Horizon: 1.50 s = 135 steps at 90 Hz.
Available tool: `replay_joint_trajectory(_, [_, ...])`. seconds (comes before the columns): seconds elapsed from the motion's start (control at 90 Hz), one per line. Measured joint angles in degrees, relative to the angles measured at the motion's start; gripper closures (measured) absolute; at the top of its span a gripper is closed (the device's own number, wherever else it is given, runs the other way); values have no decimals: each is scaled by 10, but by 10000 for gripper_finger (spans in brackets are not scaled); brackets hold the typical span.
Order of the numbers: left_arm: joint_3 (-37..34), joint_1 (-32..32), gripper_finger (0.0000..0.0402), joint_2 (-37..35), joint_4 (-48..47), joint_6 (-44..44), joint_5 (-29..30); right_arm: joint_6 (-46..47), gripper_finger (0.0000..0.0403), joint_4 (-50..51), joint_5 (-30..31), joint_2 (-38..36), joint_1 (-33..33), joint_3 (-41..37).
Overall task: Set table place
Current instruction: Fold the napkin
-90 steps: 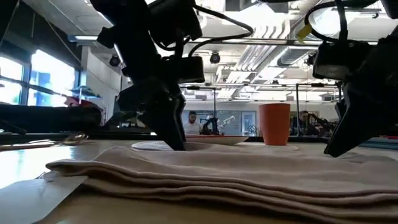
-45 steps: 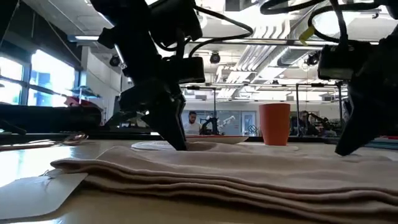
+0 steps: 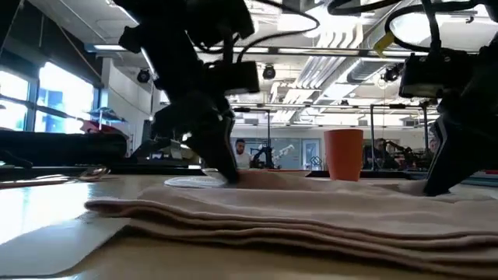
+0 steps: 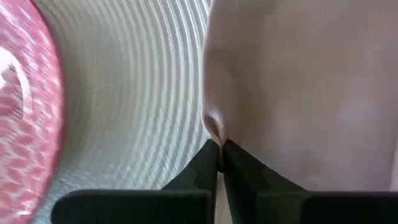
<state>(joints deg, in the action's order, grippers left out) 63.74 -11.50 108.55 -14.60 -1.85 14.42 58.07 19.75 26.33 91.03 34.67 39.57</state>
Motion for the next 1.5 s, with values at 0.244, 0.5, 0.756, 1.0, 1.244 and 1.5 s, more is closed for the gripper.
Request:
replay_joint_trajectory(0.244, [-6, -44, 401, -19, 7, -4, 140, -6, 401, 158, 141, -3, 26, 93])
replay_joint_trajectory(0.5, [-37, -147, 401, -52, 10, -51, 267, -106, 402, 132, 164, 16, 98, 131])
replay_joint_trajectory(0.756, [-39, -231, 402, -33, 10, -111, 234, -179, 402, -2, 107, 98, 138, 131])
replay_joint_trajectory(1.0, [-39, -263, 402, -27, 16, -161, 233, -178, 402, 13, 96, 141, 143, 180])
replay_joint_trajectory(1.244, [-39, -281, 401, -27, 42, -186, 163, -205, 402, 84, 72, 141, 145, 237])
replay_joint_trajectory(1.5, [-39, -280, 400, -11, 37, -199, 127, -195, 388, 25, 42, 141, 145, 210])
